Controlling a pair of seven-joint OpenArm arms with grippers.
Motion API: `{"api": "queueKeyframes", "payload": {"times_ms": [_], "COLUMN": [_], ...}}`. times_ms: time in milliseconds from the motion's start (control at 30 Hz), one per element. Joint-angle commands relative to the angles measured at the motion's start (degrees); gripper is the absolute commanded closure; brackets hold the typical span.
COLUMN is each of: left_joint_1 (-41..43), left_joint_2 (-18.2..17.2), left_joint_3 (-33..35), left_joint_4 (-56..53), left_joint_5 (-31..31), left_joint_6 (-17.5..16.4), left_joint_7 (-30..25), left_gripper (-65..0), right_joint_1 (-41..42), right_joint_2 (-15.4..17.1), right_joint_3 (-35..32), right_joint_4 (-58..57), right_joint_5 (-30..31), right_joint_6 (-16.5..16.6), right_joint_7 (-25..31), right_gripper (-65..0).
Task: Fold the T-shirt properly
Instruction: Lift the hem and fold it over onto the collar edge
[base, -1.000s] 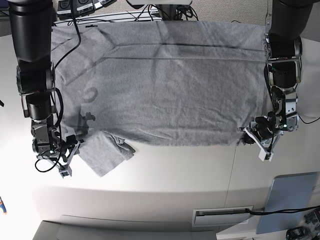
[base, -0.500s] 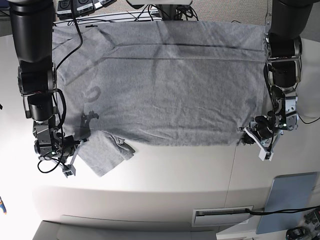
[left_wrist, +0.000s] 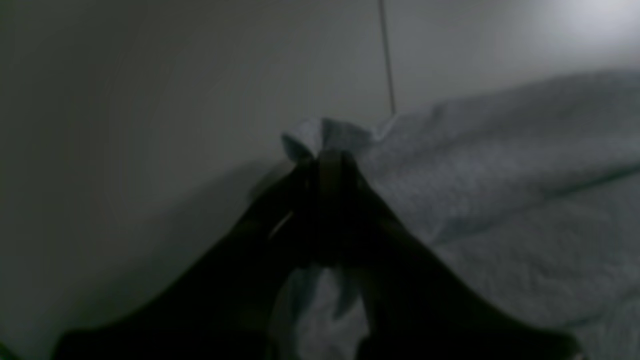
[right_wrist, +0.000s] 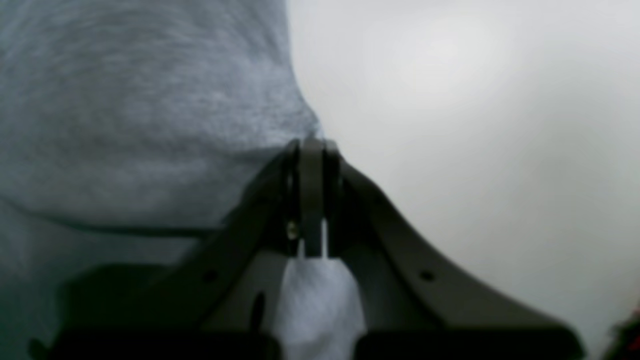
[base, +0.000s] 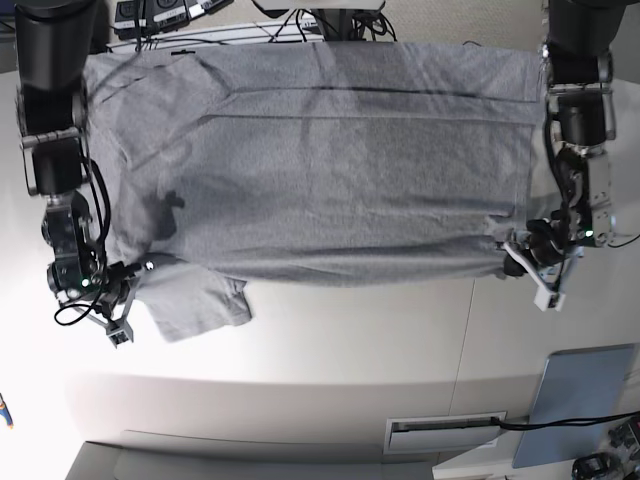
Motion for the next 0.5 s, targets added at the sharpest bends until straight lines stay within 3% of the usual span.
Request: {"api": "queueKeyframes", "payload": {"times_ms": [0,200,467], "left_joint_1": [-0.6,6.1,17.6], "left_joint_2": [-1.3,-3.0,-3.9], "left_joint_3": [-0.3,-0.3,-4.7], "left_joint_4": [2.6,10.2,18.1], "left_joint_5": [-1.5,-2.0,-9.1], "left_joint_6": [0.4,1.1,0.5], "left_joint_7": [-0.9,0.6,0.7], "left_gripper": [0.0,0.0,0.0], "right_joint_1": [0.2,-12.7,-33.8], "right_joint_2": [1.4,1.6,1.6], "right_joint_3": [1.3,12.4,25.8], "right_joint_4": [3.8,20.3,42.1], "right_joint_5": [-1.5,-2.7,-2.9], "right_joint_6": [-1.4,-2.5,-2.2], "right_joint_7": [0.7,-2.3,-4.6], "right_gripper": [0.0,0.0,0.0]}}
